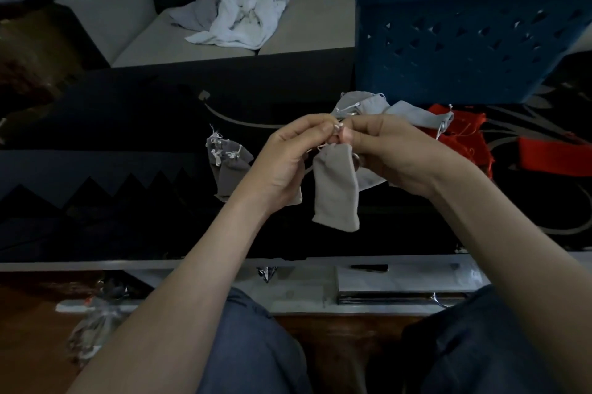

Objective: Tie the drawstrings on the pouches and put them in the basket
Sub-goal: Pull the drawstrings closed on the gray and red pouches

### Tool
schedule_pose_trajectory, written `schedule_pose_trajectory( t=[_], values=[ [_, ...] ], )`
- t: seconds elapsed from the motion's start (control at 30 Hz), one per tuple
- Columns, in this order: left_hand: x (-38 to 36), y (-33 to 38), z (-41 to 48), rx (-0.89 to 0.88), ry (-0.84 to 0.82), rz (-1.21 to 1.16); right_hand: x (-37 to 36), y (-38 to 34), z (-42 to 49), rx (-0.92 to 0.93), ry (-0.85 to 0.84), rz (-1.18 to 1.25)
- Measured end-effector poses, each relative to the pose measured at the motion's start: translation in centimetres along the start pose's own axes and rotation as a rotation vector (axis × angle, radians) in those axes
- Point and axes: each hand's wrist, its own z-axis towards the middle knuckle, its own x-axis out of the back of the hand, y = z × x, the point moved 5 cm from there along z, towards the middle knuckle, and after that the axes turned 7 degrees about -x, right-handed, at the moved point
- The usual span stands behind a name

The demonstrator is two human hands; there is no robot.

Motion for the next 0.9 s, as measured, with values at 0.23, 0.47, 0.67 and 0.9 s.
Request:
schedule_pose_trajectory(
  t=[0.23,0.47,0.67,0.9],
  values=[
    [0.1,2.5,-1.0,-0.317,-0.078,0.433,-0.1,0.8,-0.1,-0.087,-0.072,0.139],
    [0.6,2.2,-1.1,-0.401,-0.041,0.754,0.2,0.7,-0.2,-0.118,-0.031,0.031],
    [1.2,0.7,-0.8,-0.252,-0.04,0.87,0.9,0.6,-0.5,-0.103,0.12,-0.42],
    [0.7,0.1,-0.3,-0.188,-0.008,0.985,1.1,0.8,0.3,0.042,0.336,-0.795]
  ],
)
